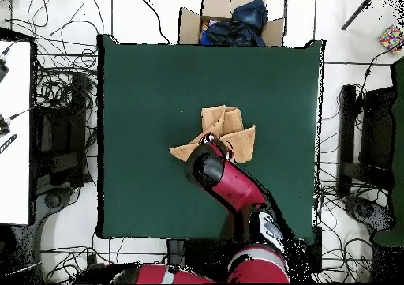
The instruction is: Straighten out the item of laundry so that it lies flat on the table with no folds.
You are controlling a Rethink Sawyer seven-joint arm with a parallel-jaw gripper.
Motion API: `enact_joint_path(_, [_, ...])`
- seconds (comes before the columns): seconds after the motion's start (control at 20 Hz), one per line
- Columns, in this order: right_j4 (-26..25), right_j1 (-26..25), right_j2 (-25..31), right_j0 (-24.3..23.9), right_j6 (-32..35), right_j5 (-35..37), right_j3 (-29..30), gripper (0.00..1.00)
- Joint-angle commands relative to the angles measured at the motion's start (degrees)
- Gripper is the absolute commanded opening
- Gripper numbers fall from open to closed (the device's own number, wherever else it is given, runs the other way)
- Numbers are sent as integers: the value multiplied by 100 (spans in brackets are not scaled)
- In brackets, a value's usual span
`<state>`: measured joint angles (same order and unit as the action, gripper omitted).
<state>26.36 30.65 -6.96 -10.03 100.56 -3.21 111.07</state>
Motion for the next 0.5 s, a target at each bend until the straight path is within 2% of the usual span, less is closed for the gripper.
enact_joint_path(0.05, [180, -580, 642, -192, 1427, -294, -391, 100])
enact_joint_path(0.25, [173, -720, 603, -159, 1450, -425, -428, 100])
enact_joint_path(0.4, [311, -736, 323, 65, 1328, -205, -486, 100])
enact_joint_path(0.5, [244, -732, 473, -48, 1411, -337, -424, 100])
